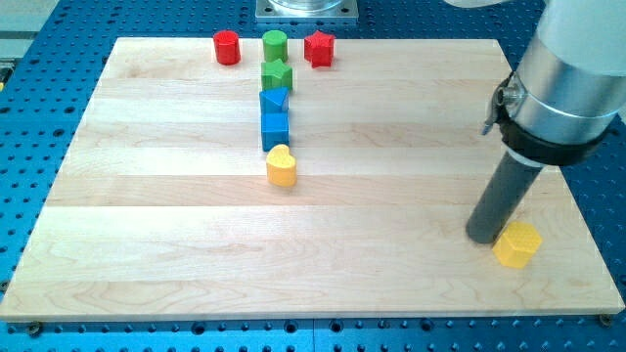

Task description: Place the heart diagonally to the hexagon

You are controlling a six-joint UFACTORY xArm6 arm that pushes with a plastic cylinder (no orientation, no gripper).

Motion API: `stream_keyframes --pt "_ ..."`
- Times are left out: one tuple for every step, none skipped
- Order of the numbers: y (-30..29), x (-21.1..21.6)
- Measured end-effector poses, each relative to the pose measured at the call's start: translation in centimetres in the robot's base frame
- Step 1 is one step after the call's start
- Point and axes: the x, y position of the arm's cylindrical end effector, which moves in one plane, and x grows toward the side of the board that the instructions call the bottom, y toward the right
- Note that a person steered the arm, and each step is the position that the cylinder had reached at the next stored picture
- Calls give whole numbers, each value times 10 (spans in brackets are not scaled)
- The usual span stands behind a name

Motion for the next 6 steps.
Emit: stream_keyframes --pt "-109 0" --pt "-218 -5" --pt "-253 -36" --pt "-239 -72" --pt "-221 -101" --pt "-172 -97"
